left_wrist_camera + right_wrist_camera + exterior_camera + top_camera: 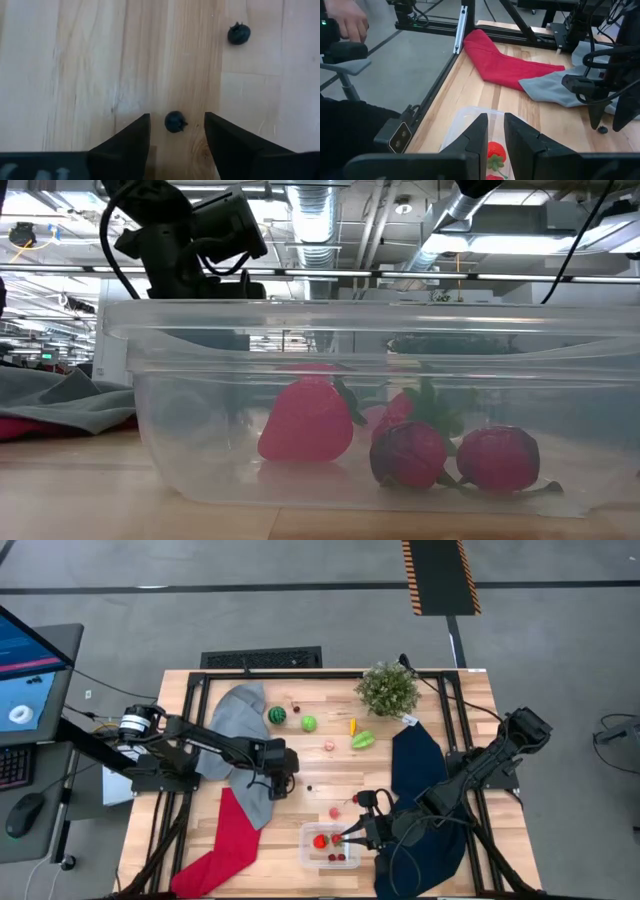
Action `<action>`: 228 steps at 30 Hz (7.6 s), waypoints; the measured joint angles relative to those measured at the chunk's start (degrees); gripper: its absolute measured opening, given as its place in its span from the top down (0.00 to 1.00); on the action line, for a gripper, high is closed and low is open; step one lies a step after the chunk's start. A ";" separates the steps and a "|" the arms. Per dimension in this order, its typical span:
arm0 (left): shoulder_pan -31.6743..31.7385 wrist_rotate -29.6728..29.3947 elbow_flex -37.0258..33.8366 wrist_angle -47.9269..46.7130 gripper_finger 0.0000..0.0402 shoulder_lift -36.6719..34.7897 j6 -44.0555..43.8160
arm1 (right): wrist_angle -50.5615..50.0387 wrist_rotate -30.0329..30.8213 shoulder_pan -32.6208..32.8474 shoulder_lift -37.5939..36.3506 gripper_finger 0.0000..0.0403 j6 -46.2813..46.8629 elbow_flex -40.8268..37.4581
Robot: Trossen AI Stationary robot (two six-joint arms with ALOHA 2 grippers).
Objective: Pick and placing Produce into tupperware
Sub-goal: Put the blueberry into the transparent bin, then put the cherry into the transparent bin
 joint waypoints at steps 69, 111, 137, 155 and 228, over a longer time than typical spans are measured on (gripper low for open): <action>-17.68 9.22 15.13 3.50 0.87 3.82 -9.23 | -1.14 0.22 0.02 0.00 0.78 1.01 0.00; -23.69 6.54 16.44 16.87 0.57 11.56 -8.93 | -1.13 0.04 0.02 0.00 0.78 2.54 -0.09; -23.25 3.39 14.30 24.58 0.51 5.39 6.09 | -20.69 -4.80 -13.89 -16.28 0.78 3.54 -0.13; -20.34 -15.69 -20.44 34.38 0.51 -43.84 8.61 | -39.41 -6.03 -23.01 -28.26 0.78 3.38 -0.10; -19.68 -15.82 -29.73 36.50 0.51 -53.33 12.41 | -28.05 -21.09 -22.51 11.54 0.67 2.93 1.51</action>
